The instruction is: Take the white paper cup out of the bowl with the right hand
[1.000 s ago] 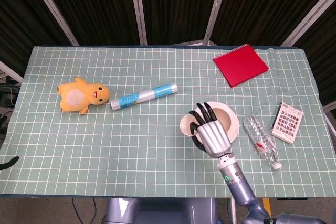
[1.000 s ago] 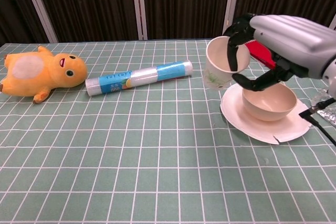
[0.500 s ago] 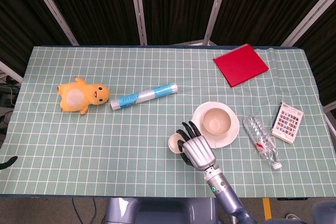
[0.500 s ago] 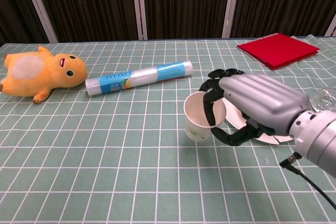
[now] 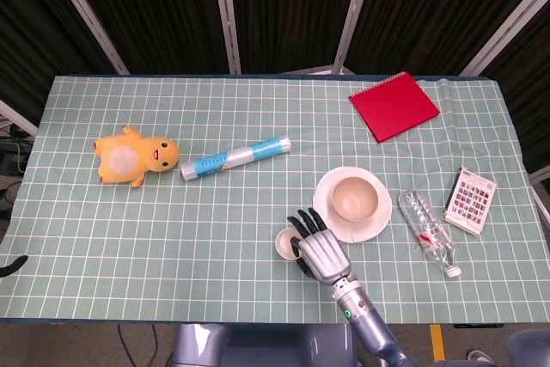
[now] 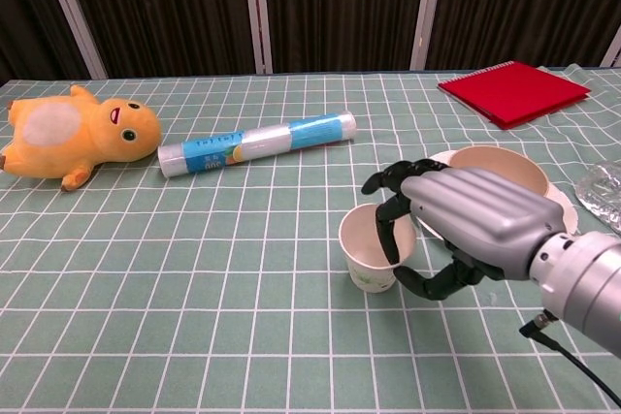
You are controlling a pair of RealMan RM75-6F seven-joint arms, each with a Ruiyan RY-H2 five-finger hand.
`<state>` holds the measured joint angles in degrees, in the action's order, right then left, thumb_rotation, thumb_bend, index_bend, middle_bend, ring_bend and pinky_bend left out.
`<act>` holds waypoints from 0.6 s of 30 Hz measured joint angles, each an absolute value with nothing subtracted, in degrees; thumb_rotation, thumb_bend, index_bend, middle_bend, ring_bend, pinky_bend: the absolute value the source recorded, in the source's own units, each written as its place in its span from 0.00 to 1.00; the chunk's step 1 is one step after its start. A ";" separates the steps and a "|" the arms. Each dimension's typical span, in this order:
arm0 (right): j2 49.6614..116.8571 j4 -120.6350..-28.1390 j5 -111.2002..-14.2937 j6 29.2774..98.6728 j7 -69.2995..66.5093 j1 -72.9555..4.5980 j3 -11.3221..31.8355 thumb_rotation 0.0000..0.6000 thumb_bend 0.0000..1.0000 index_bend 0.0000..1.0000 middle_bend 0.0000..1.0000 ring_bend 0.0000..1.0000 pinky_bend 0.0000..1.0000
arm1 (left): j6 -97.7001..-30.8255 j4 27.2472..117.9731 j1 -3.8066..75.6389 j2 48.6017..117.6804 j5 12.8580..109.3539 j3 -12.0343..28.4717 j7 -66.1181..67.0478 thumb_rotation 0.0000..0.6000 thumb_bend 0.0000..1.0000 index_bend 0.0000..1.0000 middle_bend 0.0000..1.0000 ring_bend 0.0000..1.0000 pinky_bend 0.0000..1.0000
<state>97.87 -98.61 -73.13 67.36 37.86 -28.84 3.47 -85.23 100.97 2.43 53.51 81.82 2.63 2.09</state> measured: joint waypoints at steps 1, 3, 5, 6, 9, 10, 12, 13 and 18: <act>97.43 -99.26 -73.19 67.45 38.02 -28.86 3.56 1.00 0.20 0.21 0.00 0.00 0.00 | -85.24 100.97 2.42 53.51 81.83 2.62 2.10 1.00 0.09 0.00 0.00 0.00 0.00; 96.39 -100.78 -73.27 67.89 38.58 -28.82 3.76 1.00 0.18 0.12 0.00 0.00 0.00 | -85.30 100.99 2.41 53.53 81.88 2.63 2.08 1.00 0.09 0.00 0.00 0.00 0.00; 95.19 -102.44 -73.31 68.51 39.02 -28.63 3.88 1.00 0.17 0.08 0.00 0.00 0.00 | -85.33 100.99 2.39 53.53 81.92 2.62 2.12 1.00 0.09 0.00 0.00 0.00 0.00; 94.58 -103.05 -73.36 68.78 39.21 -28.52 3.89 1.00 0.16 0.06 0.00 0.00 0.00 | -85.33 100.99 2.39 53.54 81.93 2.60 2.18 1.00 0.09 0.00 0.00 0.00 0.00; 92.36 -104.54 -73.56 69.98 40.01 -27.94 3.76 1.00 0.14 0.04 0.00 0.00 0.00 | -85.45 101.00 2.34 53.55 82.00 2.60 2.18 1.00 0.09 0.00 0.00 0.00 0.00; 91.68 -104.92 -73.71 70.42 40.08 -27.69 3.69 1.00 0.14 0.03 0.00 0.00 0.00 | -85.51 101.00 2.31 53.55 82.01 2.60 2.15 1.00 0.09 0.00 0.00 0.00 0.00; 90.10 -105.55 -74.34 71.54 39.83 -27.05 3.42 1.00 0.14 0.02 0.00 0.00 0.00 | -85.55 100.96 2.30 53.58 81.98 2.64 2.14 1.00 0.09 0.00 0.00 0.00 0.00; 89.41 -105.71 -74.72 71.93 39.55 -26.75 3.27 1.00 0.14 0.02 0.00 0.00 0.00 | -85.55 100.93 2.30 53.59 81.94 2.65 2.15 1.00 0.09 0.00 0.00 0.00 0.00; 84.35 -105.17 -78.82 75.33 35.88 -24.31 1.74 1.00 0.12 0.00 0.00 0.00 0.00 | -85.62 100.82 2.29 53.66 81.73 2.80 2.07 1.00 0.09 0.00 0.00 0.00 0.00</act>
<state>84.35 -105.17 -78.82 75.33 35.88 -24.31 1.74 -85.62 100.82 2.29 53.66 81.73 2.80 2.07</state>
